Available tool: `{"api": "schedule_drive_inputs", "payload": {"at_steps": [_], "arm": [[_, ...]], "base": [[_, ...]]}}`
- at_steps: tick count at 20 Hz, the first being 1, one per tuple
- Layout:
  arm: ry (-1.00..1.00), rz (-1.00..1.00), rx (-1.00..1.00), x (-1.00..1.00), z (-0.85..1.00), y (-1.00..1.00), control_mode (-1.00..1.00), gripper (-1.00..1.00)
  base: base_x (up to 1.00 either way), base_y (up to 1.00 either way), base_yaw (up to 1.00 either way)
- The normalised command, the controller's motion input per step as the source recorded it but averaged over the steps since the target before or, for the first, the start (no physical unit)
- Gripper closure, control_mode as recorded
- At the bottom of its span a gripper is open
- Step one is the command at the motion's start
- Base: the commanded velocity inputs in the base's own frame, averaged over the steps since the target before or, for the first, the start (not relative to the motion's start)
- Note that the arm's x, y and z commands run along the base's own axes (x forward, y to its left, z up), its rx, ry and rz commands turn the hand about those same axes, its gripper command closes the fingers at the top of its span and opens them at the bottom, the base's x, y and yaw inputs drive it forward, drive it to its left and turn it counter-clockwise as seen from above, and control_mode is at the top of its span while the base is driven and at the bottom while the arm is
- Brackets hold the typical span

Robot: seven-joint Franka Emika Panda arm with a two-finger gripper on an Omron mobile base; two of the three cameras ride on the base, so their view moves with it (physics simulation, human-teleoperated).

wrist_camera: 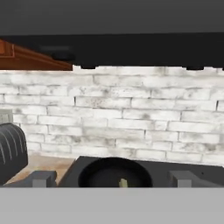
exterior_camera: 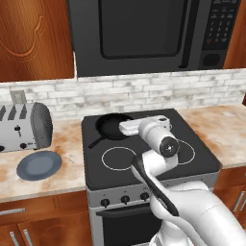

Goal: Pick up the butter stick and place it in the pan. Then turn on the burner for the pan.

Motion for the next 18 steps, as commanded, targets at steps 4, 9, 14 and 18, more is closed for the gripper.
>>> {"api": "schedule_drive_inputs", "payload": {"at_steps": [4, 9, 14, 18], "arm": [[-0.14, 0.0, 0.0, -0.4, 0.0, 0.01, -1.0, -1.0], [-0.13, 0.0, 0.0, -0.48, -0.1, 0.06, -1.0, -1.0], [-0.15, 0.0, 0.0, -0.46, -0.18, 0.07, -1.0, -1.0], [-0.16, 0.0, 0.0, -0.41, -0.21, 0.0, -1.0, -1.0]], "base": [[0.0, 0.0, 0.0], [0.0, 0.0, 0.0], [0.0, 0.0, 0.0], [0.0, 0.0, 0.0]]}}
